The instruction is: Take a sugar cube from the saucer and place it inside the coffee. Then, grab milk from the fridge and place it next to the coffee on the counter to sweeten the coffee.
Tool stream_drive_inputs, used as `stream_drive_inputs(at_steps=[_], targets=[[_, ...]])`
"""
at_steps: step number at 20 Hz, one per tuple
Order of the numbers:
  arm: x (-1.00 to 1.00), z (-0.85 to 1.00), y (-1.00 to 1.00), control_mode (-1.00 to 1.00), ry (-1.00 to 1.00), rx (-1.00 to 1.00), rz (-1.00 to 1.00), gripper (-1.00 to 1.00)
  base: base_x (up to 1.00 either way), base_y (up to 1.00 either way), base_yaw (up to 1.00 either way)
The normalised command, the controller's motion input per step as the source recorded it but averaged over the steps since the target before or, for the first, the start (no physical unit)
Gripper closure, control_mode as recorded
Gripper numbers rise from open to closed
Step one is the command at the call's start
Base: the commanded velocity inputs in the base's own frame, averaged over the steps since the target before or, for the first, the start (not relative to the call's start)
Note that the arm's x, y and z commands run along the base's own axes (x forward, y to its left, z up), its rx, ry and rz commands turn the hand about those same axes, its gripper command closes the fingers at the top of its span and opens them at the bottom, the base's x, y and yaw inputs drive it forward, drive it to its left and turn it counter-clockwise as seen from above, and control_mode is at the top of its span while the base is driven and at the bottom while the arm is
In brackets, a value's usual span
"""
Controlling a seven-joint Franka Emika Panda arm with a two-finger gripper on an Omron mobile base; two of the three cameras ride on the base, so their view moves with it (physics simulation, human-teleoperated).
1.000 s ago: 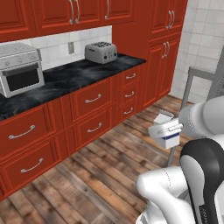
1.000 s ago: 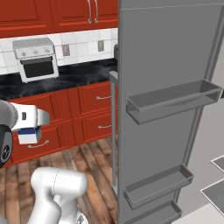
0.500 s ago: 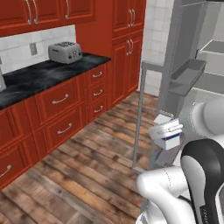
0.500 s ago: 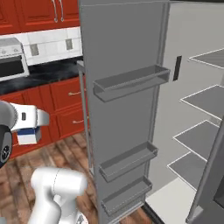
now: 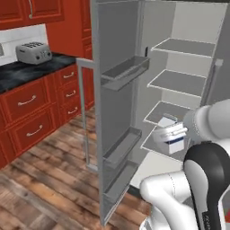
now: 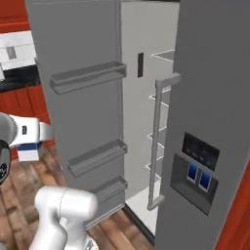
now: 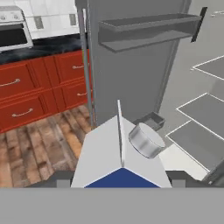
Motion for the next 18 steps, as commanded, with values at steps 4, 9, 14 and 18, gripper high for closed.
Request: stream_drive_inputs(at_steps=[4, 9, 14, 18], targets=[[0.00, 0.00, 0.00, 1.00, 0.00, 0.00, 0.00, 1.00, 0.09, -0.19, 0.82], [0.00, 0.00, 0.00, 1.00, 0.00, 0.00, 0.00, 1.00, 0.00, 0.10, 0.96], [0.00, 0.00, 0.00, 1.00, 0.00, 0.00, 0.00, 1.00, 0.39, 0.43, 0.73], [0.00, 0.00, 0.00, 1.00, 0.00, 0.00, 0.00, 1.00, 0.98, 0.54, 0.43]])
